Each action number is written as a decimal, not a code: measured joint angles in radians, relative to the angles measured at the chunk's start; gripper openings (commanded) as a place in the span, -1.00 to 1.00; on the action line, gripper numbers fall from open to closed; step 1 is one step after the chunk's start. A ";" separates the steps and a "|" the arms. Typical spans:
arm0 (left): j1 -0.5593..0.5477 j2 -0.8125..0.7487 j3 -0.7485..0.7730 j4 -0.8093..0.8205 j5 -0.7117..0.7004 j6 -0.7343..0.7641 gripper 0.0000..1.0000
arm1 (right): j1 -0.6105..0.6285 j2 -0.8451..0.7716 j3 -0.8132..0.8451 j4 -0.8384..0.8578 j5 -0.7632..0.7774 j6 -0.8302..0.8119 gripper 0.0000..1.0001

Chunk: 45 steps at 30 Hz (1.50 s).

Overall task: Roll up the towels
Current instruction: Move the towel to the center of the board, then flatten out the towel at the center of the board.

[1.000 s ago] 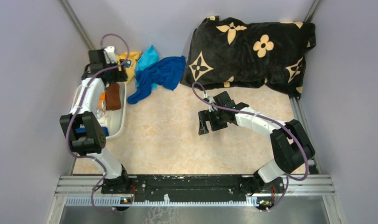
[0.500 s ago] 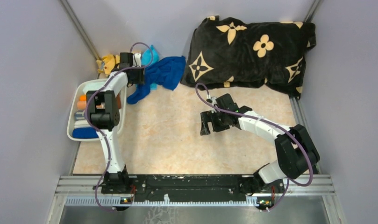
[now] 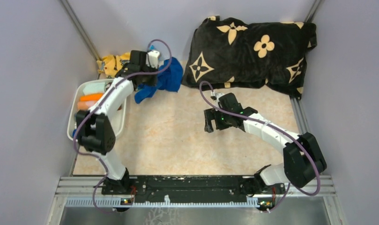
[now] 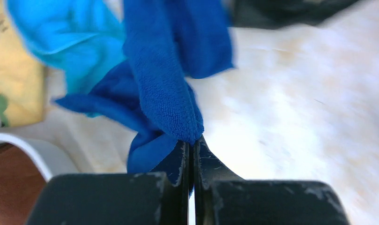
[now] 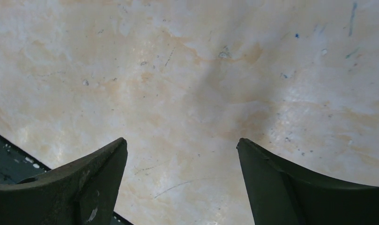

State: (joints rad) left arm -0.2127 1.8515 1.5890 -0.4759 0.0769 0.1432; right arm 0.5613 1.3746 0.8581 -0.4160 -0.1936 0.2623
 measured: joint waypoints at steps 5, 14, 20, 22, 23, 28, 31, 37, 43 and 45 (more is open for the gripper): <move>-0.278 -0.249 -0.166 -0.025 0.021 0.002 -0.63 | 0.000 -0.066 0.003 0.002 0.108 -0.010 0.80; -0.779 -0.329 -0.433 -0.065 0.051 -0.178 0.35 | -0.003 -0.125 0.007 0.012 0.243 -0.013 0.85; -0.760 -0.467 -0.534 -0.051 -0.045 -0.307 0.49 | -0.003 -0.092 0.009 0.070 0.220 -0.044 0.80; -0.724 -0.530 -0.580 -0.031 -0.064 -0.355 0.49 | -0.003 -0.055 0.021 0.092 0.183 -0.060 0.76; -0.690 -0.554 -0.601 -0.021 -0.067 -0.376 0.50 | -0.003 -0.031 0.031 0.101 0.157 -0.069 0.75; -0.410 -0.584 -0.704 0.030 -0.073 -0.492 0.46 | 0.004 0.051 0.055 0.138 0.057 -0.095 0.72; -0.294 -0.555 -0.737 0.030 -0.082 -0.529 0.42 | 0.017 0.062 0.052 0.140 0.024 -0.103 0.72; -0.230 -0.396 -0.691 0.005 -0.191 -0.512 0.28 | 0.032 0.058 0.019 0.158 -0.021 -0.102 0.72; -0.215 -0.271 -0.614 -0.011 -0.307 -0.438 0.08 | 0.032 0.029 -0.047 0.154 -0.040 -0.101 0.71; -0.207 -0.238 -0.595 -0.010 -0.318 -0.418 0.01 | 0.033 0.006 -0.062 0.154 -0.042 -0.097 0.69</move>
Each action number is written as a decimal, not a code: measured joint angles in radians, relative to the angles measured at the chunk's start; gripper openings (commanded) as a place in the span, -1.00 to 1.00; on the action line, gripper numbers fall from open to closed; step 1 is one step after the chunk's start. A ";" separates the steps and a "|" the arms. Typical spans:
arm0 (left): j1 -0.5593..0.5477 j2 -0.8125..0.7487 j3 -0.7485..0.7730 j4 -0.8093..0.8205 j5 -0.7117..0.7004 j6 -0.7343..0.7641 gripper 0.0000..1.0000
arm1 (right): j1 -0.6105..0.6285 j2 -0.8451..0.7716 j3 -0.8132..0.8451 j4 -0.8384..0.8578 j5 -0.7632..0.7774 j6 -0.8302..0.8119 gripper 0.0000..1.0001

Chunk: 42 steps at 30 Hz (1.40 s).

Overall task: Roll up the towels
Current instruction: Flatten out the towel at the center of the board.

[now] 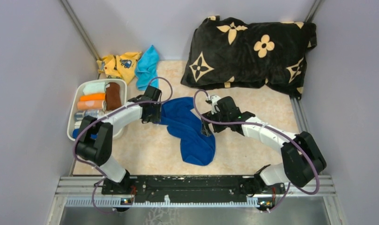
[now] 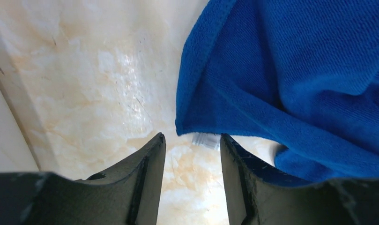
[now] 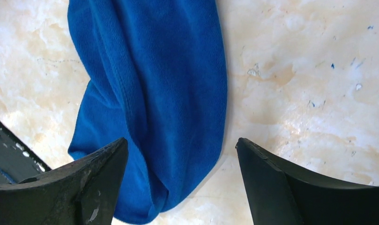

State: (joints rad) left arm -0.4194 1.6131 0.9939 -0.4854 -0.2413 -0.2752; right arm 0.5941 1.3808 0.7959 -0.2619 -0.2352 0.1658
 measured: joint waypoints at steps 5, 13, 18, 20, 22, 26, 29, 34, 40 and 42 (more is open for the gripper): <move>0.014 0.086 0.044 0.006 0.004 0.034 -0.13 | 0.005 -0.074 -0.058 -0.002 -0.004 0.021 0.67; 0.037 0.141 0.081 0.027 0.030 0.045 -0.60 | 0.013 -0.164 -0.142 -0.048 -0.011 0.065 0.62; 0.080 0.142 0.081 0.037 0.065 0.045 -1.00 | 0.057 -0.214 -0.199 -0.058 -0.041 0.111 0.59; 0.091 0.142 0.081 0.038 0.080 0.045 -1.00 | 0.091 -0.216 -0.215 -0.055 -0.056 0.132 0.55; 0.098 0.140 0.081 0.038 0.097 0.045 -1.00 | 0.117 -0.216 -0.234 -0.044 -0.064 0.152 0.50; 0.112 0.132 0.082 0.039 0.132 0.045 -1.00 | 0.151 -0.189 -0.267 -0.013 -0.053 0.186 0.24; 0.126 0.116 0.087 0.034 0.158 0.045 -1.00 | 0.157 -0.146 -0.268 -0.008 -0.019 0.200 -0.23; 0.166 0.080 0.159 0.008 0.201 0.044 -1.00 | 0.140 -0.138 -0.222 -0.104 0.117 0.169 -1.00; 0.201 0.070 0.387 -0.044 0.288 0.039 -1.00 | -0.037 -0.142 0.066 -0.278 0.336 0.044 -1.00; 0.209 0.073 0.499 -0.063 0.327 0.029 -1.00 | -0.074 -0.142 0.200 -0.307 0.415 -0.028 -1.00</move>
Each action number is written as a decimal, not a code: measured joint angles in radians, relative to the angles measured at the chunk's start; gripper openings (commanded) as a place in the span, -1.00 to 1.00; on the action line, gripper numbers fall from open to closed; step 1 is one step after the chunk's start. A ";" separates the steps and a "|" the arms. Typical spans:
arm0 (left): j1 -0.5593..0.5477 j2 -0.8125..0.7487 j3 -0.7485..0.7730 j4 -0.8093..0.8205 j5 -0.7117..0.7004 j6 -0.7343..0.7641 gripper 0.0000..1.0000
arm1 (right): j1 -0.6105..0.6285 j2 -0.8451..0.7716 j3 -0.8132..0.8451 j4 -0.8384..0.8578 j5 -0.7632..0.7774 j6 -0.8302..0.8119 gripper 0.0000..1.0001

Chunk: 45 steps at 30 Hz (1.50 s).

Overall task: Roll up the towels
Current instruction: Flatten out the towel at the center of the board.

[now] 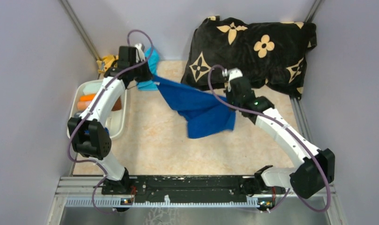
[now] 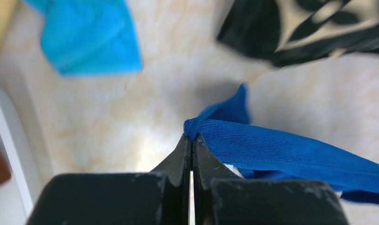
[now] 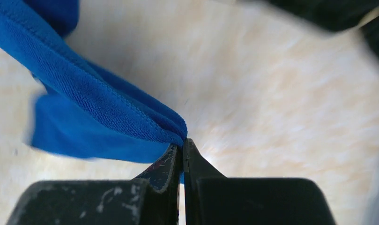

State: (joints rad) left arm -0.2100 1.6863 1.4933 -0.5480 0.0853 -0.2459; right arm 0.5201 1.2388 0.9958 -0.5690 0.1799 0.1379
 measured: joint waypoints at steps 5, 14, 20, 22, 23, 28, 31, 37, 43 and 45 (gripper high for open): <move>0.026 -0.008 0.232 0.013 0.087 -0.029 -1.00 | -0.019 0.000 0.311 -0.035 0.155 -0.212 -1.00; 0.034 -0.277 -0.053 0.080 0.062 -0.036 -1.00 | -0.019 -0.142 0.277 -0.113 -0.006 -0.281 -0.40; 0.038 -0.361 -0.435 0.099 0.012 -0.039 -1.00 | -0.019 -0.162 -0.002 -0.191 -0.267 -0.104 0.06; 0.038 -0.362 -0.543 0.101 0.005 -0.047 -1.00 | -0.019 -0.146 -0.049 -0.214 -0.288 -0.034 0.11; 0.038 -0.362 -0.587 0.100 0.000 -0.050 -1.00 | -0.019 -0.142 -0.060 -0.217 -0.281 0.002 0.12; 0.038 -0.362 -0.684 0.101 -0.043 -0.068 -1.00 | -0.042 -0.102 -0.060 -0.180 -0.179 0.148 0.14; 0.038 -0.361 -0.684 0.123 -0.060 -0.071 -1.00 | -0.119 -0.053 -0.088 -0.126 -0.119 0.228 0.11; 0.038 -0.361 -0.684 0.143 -0.082 -0.071 -1.00 | -0.281 -0.020 -0.239 -0.084 -0.021 0.381 0.07; 0.038 -0.361 -0.684 0.153 -0.085 -0.071 -1.00 | -0.334 -0.018 -0.322 -0.045 0.027 0.506 -0.16; 0.038 -0.361 -0.684 0.154 -0.085 -0.071 -1.00 | -0.349 -0.013 -0.333 -0.034 0.039 0.542 -0.19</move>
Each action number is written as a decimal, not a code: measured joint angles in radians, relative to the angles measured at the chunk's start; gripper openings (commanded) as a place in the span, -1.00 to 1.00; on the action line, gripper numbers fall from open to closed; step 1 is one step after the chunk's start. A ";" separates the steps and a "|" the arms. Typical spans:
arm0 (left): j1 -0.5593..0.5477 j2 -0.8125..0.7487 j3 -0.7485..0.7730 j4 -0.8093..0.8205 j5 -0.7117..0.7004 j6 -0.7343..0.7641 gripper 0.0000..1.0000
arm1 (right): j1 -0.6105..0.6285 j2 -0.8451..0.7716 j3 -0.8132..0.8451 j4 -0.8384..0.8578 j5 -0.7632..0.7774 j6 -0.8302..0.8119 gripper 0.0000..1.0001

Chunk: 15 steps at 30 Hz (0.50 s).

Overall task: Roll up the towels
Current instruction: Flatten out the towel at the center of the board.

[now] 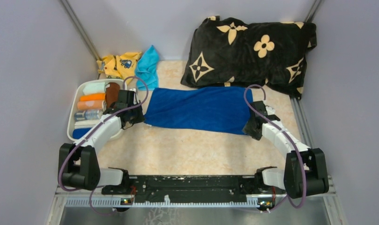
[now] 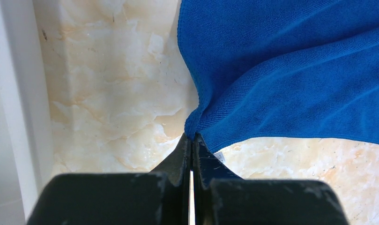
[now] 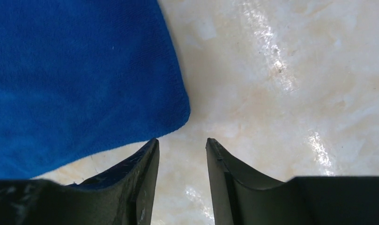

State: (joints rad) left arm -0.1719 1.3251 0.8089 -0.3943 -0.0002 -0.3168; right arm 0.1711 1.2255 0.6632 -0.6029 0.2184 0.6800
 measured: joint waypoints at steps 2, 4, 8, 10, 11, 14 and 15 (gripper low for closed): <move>0.000 0.000 0.000 0.003 0.000 0.000 -1.00 | -0.007 0.004 -0.008 0.019 0.013 0.032 -0.22; 0.000 0.000 0.000 0.006 0.000 0.000 -1.00 | -0.009 0.008 -0.016 0.040 0.023 0.058 -0.25; 0.000 0.000 0.000 0.010 0.001 -0.001 -1.00 | -0.011 0.031 -0.022 0.067 0.037 0.087 -0.27; 0.000 0.000 0.000 0.012 0.001 -0.001 -1.00 | -0.011 0.055 -0.022 0.076 0.046 0.097 -0.29; 0.000 0.000 0.000 0.012 0.001 -0.001 -1.00 | -0.011 0.066 -0.022 0.080 0.050 0.102 -0.29; 0.000 0.000 0.000 0.013 0.001 -0.001 -1.00 | -0.013 0.087 -0.022 0.087 0.057 0.115 -0.31; 0.000 0.000 0.000 0.013 0.001 -0.001 -1.00 | -0.015 0.090 -0.022 0.089 0.058 0.117 -0.31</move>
State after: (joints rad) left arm -0.1719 1.3251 0.8089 -0.3817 0.0006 -0.3176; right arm 0.1562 1.3151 0.6411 -0.5140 0.2768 0.7975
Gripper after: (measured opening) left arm 0.008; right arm 0.354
